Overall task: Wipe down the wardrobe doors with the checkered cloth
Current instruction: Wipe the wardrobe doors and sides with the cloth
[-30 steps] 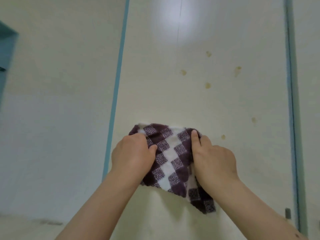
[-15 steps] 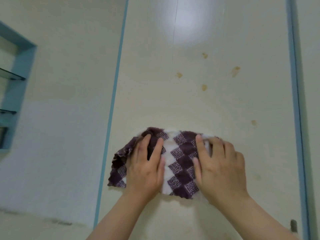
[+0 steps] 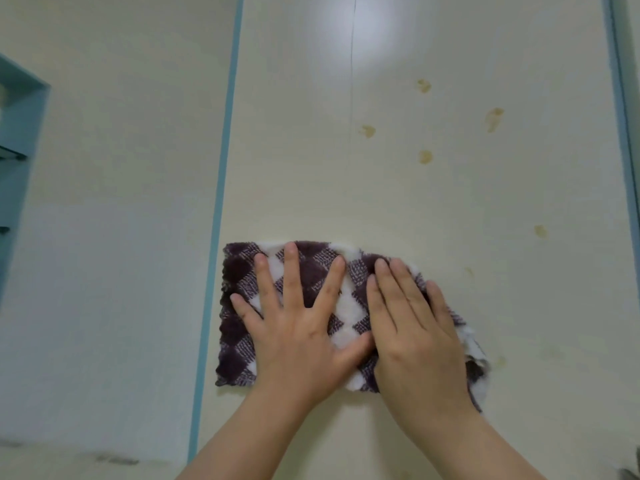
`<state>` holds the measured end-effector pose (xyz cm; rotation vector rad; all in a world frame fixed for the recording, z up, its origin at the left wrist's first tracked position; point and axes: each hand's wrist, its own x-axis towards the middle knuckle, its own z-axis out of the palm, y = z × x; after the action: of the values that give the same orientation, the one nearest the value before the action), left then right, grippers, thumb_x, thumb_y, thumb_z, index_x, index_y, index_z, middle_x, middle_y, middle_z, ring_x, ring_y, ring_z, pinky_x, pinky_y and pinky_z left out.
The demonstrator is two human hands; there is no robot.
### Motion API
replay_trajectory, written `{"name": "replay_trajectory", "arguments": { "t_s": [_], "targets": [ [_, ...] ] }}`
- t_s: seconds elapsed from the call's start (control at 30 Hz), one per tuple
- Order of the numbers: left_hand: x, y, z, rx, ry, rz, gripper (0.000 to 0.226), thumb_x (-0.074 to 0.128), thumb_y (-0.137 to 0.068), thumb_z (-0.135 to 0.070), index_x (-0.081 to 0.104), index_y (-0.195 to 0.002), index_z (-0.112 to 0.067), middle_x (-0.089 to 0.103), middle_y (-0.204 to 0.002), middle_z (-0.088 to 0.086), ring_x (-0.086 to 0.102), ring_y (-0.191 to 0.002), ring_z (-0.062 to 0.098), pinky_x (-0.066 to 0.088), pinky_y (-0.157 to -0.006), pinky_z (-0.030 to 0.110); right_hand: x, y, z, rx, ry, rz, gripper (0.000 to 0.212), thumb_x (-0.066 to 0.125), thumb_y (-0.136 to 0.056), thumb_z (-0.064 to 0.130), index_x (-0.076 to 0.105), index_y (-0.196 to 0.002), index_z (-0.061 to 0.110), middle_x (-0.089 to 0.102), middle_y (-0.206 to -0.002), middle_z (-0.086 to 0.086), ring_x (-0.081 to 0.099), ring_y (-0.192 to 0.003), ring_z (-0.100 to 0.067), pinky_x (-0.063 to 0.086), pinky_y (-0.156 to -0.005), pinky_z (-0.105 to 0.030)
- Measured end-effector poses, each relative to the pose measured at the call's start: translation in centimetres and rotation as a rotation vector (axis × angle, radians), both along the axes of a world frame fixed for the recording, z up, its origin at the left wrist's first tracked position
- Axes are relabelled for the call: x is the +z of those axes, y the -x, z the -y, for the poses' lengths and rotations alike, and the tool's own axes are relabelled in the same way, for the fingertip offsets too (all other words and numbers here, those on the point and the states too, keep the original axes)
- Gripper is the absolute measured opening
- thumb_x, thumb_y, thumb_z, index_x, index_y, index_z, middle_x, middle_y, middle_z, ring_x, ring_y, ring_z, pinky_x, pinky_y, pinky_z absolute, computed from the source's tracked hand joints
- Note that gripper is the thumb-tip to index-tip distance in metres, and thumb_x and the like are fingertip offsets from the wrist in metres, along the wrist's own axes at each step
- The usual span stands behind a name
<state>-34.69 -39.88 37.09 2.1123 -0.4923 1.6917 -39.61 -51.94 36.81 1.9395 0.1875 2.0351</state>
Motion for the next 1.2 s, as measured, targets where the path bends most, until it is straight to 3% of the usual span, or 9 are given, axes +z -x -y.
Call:
{"name": "replay_trajectory", "arguments": {
  "t_s": [0.07,0.2,0.3,0.5,0.6,0.67,0.87,1.1,1.2],
  "targets": [
    [0.0,-0.2,-0.1,0.010,0.000,0.018,0.078,0.022,-0.073,-0.082,0.030,-0.138,-0.040,0.023,-0.151,0.017,0.013,-0.137,0.044,0.017,-0.089,0.078,-0.1,-0.5,1.2,0.013,0.072,0.023,0.044,0.026,-0.093,0.007,0.057,-0.122,-0.002,0.054,-0.131,-0.016,0.049,-0.124,-0.028,0.025,-0.107,-0.047],
    [0.1,-0.7,-0.4,0.019,-0.002,0.048,0.086,0.032,-0.065,-0.085,0.030,-0.139,-0.041,0.021,-0.153,0.014,0.012,-0.139,0.042,0.014,-0.091,0.077,1.0,-0.1,4.3,-0.059,0.133,0.039,0.044,0.033,-0.097,0.031,0.048,-0.134,0.010,0.045,-0.140,-0.008,0.037,-0.133,-0.023,0.014,-0.110,-0.053],
    [0.3,-0.6,-0.3,0.004,-0.002,0.059,0.086,0.031,-0.066,-0.084,0.030,-0.139,-0.040,0.018,-0.153,0.014,0.010,-0.139,0.043,0.012,-0.092,0.077,2.5,0.5,5.2,-0.113,0.160,0.023,0.047,0.027,-0.100,0.040,0.042,-0.137,0.016,0.042,-0.142,-0.007,0.033,-0.135,-0.025,0.010,-0.111,-0.053],
    [2.9,-0.5,0.5,-0.004,0.018,0.059,0.085,0.026,-0.069,-0.084,0.026,-0.141,-0.039,0.015,-0.154,0.015,0.006,-0.139,0.043,0.011,-0.091,0.077,5.4,1.0,6.0,-0.104,0.219,0.215,0.037,0.048,-0.083,0.002,0.065,-0.116,0.006,0.057,-0.129,-0.011,0.043,-0.127,-0.027,0.018,-0.110,-0.050],
    [4.5,-0.4,0.9,0.010,0.035,0.052,0.083,0.019,-0.071,-0.085,0.025,-0.141,-0.040,0.018,-0.153,0.015,0.009,-0.138,0.043,0.013,-0.091,0.077,6.9,1.9,6.0,-0.120,0.297,0.356,0.020,0.058,-0.087,0.004,0.075,-0.090,0.013,0.072,-0.097,-0.005,0.054,-0.092,-0.024,0.035,-0.086,-0.041],
    [5.3,-0.4,1.1,0.021,0.037,0.056,0.083,0.015,-0.072,-0.085,0.026,-0.141,-0.040,0.021,-0.152,0.015,0.012,-0.137,0.043,0.015,-0.090,0.077,7.7,2.3,5.8,-0.145,0.328,0.360,0.022,0.055,-0.088,0.005,0.075,-0.088,0.014,0.070,-0.080,-0.001,0.046,-0.072,-0.023,0.031,-0.066,-0.036],
    [6.9,-0.4,1.3,0.020,0.024,0.095,0.080,0.014,-0.074,-0.083,0.031,-0.139,-0.040,0.024,-0.152,0.014,0.017,-0.137,0.042,0.016,-0.092,0.076,8.7,2.3,6.0,-0.196,0.096,0.246,0.038,0.047,-0.075,0.000,0.073,-0.100,0.014,0.066,-0.077,-0.007,0.054,-0.052,-0.027,0.035,-0.042,-0.025],
    [7.6,-0.6,1.5,0.025,0.018,0.134,0.083,0.015,-0.072,-0.085,0.032,-0.139,-0.039,0.026,-0.151,0.015,0.017,-0.136,0.041,0.016,-0.092,0.075,9.5,3.5,5.7,-0.282,-0.234,0.195,0.032,0.066,-0.071,0.007,0.069,-0.102,0.001,0.065,-0.086,-0.018,0.054,-0.066,-0.036,0.033,-0.056,-0.033],
    [8.1,-0.5,1.6,0.022,0.018,0.144,0.086,0.017,-0.069,-0.087,0.030,-0.140,-0.039,0.024,-0.151,0.015,0.014,-0.137,0.040,0.014,-0.092,0.074,10.7,4.4,4.5,-0.328,-0.282,0.120,0.046,0.072,-0.058,-0.001,0.066,-0.103,-0.006,0.066,-0.087,-0.023,0.057,-0.077,-0.039,0.037,-0.062,-0.038]
  ]
}}
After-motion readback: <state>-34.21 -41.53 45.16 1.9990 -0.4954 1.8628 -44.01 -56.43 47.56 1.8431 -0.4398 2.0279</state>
